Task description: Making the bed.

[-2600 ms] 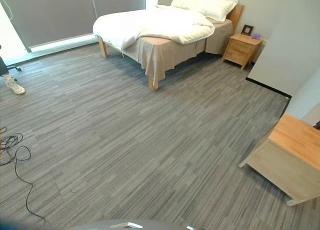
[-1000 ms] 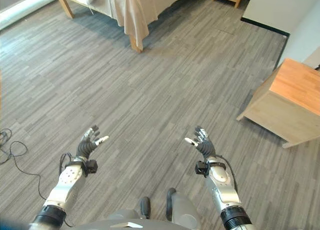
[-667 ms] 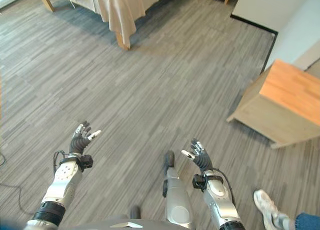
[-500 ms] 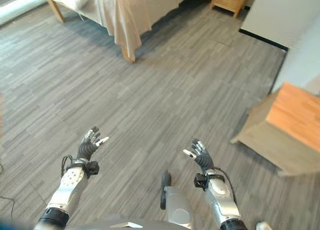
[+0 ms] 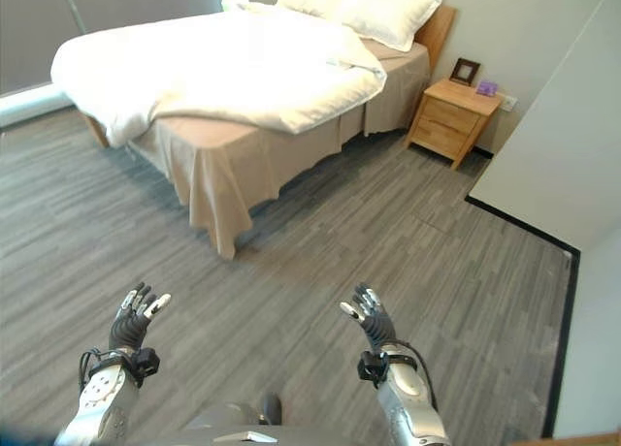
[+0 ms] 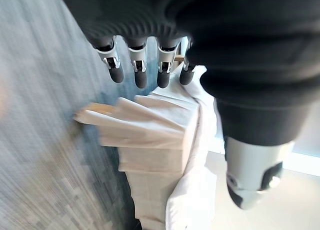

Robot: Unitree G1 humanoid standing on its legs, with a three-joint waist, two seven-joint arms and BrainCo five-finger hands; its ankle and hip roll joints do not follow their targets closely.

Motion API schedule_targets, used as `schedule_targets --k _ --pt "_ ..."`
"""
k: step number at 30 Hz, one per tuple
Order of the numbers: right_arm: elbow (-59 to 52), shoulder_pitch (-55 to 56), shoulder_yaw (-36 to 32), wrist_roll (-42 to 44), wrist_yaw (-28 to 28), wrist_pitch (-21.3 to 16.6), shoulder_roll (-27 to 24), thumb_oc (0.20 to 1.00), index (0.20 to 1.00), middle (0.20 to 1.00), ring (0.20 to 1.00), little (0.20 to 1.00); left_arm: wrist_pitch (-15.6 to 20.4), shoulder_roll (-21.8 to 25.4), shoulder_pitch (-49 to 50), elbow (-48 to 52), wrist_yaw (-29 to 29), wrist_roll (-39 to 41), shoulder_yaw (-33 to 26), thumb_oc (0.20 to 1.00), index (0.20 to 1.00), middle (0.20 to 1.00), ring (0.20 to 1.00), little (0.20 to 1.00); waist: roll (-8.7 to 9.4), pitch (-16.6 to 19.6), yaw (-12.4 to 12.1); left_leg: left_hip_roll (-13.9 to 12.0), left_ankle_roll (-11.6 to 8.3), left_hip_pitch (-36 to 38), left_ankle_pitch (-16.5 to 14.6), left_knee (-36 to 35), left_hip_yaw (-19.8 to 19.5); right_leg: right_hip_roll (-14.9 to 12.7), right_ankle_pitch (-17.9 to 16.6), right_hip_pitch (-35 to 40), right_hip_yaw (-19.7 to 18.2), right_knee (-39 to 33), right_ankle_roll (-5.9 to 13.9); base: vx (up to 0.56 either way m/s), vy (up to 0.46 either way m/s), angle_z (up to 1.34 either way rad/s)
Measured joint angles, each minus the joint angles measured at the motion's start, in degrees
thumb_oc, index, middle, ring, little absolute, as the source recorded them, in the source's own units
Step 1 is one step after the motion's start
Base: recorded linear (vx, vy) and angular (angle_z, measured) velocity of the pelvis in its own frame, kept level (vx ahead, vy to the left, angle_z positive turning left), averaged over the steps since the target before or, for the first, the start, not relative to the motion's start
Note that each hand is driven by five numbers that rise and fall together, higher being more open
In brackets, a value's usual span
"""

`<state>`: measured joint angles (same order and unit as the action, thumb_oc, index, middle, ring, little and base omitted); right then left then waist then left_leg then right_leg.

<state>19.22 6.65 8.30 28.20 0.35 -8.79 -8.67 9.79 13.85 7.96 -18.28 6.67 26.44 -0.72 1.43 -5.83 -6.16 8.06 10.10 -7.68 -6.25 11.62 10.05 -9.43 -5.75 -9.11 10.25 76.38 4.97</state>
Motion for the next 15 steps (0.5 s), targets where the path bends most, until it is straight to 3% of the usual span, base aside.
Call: schedule_targets --k 1,2,3,4,5,6,7,8,9,10,11,13,15 --pt "-0.2 0.3 0.7 0.0 0.0 0.3 -0.9 1.000 1.000 1.000 1.000 1.000 0.3 -0.8 -0.4 0.0 -0.2 -0.1 0.0 1.000 1.000 1.000 1.000 1.000 -1.44 -0.7 0.8 -0.7 -0.11 2.6 -0.3 -1.6 -1.1 0.0 3.3 -3.9 0.5 -0.7 -1.43 0.75 -0.082 0.46" --pt "-1.5 1.4 1.4 0.8 0.4 0.7 -2.6 1.000 1.000 1.000 1.000 1.000 1.3 -1.1 -1.1 0.3 0.0 0.0 -0.4 1.000 1.000 1.000 1.000 1.000 -3.68 -0.6 2.6 -1.1 -1.74 6.9 -1.1 -4.0 -4.9 1.7 10.9 -11.7 -0.3 -7.1 -1.92 0.57 -0.140 1.02" --pt "-1.4 2.0 0.2 1.8 0.5 0.5 -2.6 1.000 1.000 1.000 1.000 1.000 1.6 -1.2 -2.4 -0.3 0.0 0.1 -0.7 1.000 1.000 1.000 1.000 1.000 -4.72 -0.9 4.8 -1.9 -2.63 9.4 -1.7 -5.5 -8.6 3.4 13.9 -13.6 -0.3 -16.8 -2.11 0.61 -0.172 1.84" --pt "-0.8 3.1 -1.2 2.1 0.4 0.6 -3.2 1.000 1.000 1.000 1.000 1.000 2.2 -0.1 -4.2 -0.2 -0.2 0.2 -1.0 1.000 1.000 1.000 1.000 1.000 -4.11 -1.1 6.3 -2.4 -4.18 14.6 -2.1 -9.7 -12.5 4.9 14.0 -15.6 -2.8 -34.7 -0.89 0.62 -0.191 1.71" --pt "-0.6 3.7 -1.2 2.1 0.5 0.6 -4.1 1.000 1.000 1.000 1.000 1.000 2.7 0.8 -4.2 -0.1 -0.3 0.2 -1.4 1.000 1.000 1.000 1.000 1.000 -2.69 -1.5 6.3 -2.6 -4.80 17.4 -2.7 -11.5 -13.6 5.6 13.4 -16.1 -4.7 -42.9 -0.73 0.42 -0.120 1.38" --pt "-0.6 4.9 -1.4 2.1 0.6 0.6 -4.9 1.000 1.000 1.000 1.000 1.000 3.0 2.2 -3.6 -0.2 -0.2 0.2 -2.2 1.000 1.000 1.000 1.000 1.000 -1.14 -1.0 6.5 -2.9 -5.41 20.1 -4.1 -12.7 -15.7 6.8 11.9 -15.9 -7.9 -55.7 -0.08 0.60 -0.265 1.25" --pt "-0.7 7.2 -2.9 2.0 0.6 0.6 -5.4 1.000 1.000 1.000 1.000 1.000 2.9 5.5 -1.2 -0.5 0.0 0.2 -2.9 1.000 1.000 1.000 1.000 1.000 3.14 0.3 7.1 -3.0 -6.27 25.1 -6.5 -13.6 -18.3 7.3 9.3 -14.2 -12.5 -69.0 -1.66 0.52 -0.258 1.34" --pt "-0.6 8.2 -3.5 2.0 0.6 0.6 -5.7 1.000 1.000 1.000 1.000 1.000 2.7 6.4 0.4 -0.7 0.1 0.2 -2.9 1.000 1.000 1.000 1.000 1.000 4.79 1.1 7.4 -3.0 -7.75 27.6 -7.3 -14.0 -19.1 7.1 9.2 -13.0 -12.7 -69.9 -2.38 0.53 -0.259 1.42" --pt "0.7 8.1 -4.7 2.0 0.5 0.6 -6.3 1.000 1.000 1.000 1.000 1.000 2.4 5.8 0.4 -2.0 0.5 -0.1 -2.3 1.000 1.000 1.000 1.000 1.000 5.08 1.6 7.3 -4.0 -8.60 29.3 -8.2 -12.4 -20.6 7.8 2.6 -11.5 -13.7 -67.9 -3.04 0.24 -0.125 1.13" --pt "1.6 8.5 -6.3 2.1 0.2 0.8 -6.6 1.000 1.000 1.000 1.000 1.000 1.9 5.1 -0.1 -2.8 0.6 -0.2 -1.0 1.000 1.000 1.000 1.000 1.000 5.00 1.8 7.1 -4.5 -9.27 28.7 -8.3 -7.0 -21.3 8.4 -1.3 -9.3 -13.8 -66.7 -5.23 0.23 -0.119 0.99" --pt "1.5 8.7 -6.6 2.1 0.2 0.6 -7.3 1.000 1.000 1.000 1.000 1.000 2.1 3.6 0.4 -2.8 0.4 -0.3 -0.1 1.000 1.000 1.000 1.000 1.000 4.63 2.4 6.6 -4.9 -10.02 26.9 -8.9 -1.4 -20.2 8.8 -2.9 -7.7 -13.8 -66.5 -8.19 0.29 -0.171 0.58" --pt "1.4 5.5 -7.0 2.3 0.2 0.1 -9.1 1.000 1.000 1.000 1.000 1.000 2.0 1.2 0.4 -2.9 -0.2 -0.2 1.1 1.000 1.000 1.000 1.000 1.000 3.07 3.0 6.2 -5.7 -11.96 21.7 -9.9 0.6 -18.3 9.9 -1.5 -3.5 -12.2 -70.7 -9.80 0.19 -0.150 0.39" --pt "1.0 1.5 -7.5 5.3 -0.1 -0.8 -9.2 1.000 1.000 1.000 1.000 1.000 2.1 0.9 -4.5 -2.7 -0.3 0.6 2.5 1.000 1.000 1.000 1.000 1.000 3.34 1.7 6.5 -5.1 -11.96 10.6 -9.8 9.9 -17.7 10.5 0.1 3.5 -9.6 -75.3 -10.40 0.21 -0.119 0.58"
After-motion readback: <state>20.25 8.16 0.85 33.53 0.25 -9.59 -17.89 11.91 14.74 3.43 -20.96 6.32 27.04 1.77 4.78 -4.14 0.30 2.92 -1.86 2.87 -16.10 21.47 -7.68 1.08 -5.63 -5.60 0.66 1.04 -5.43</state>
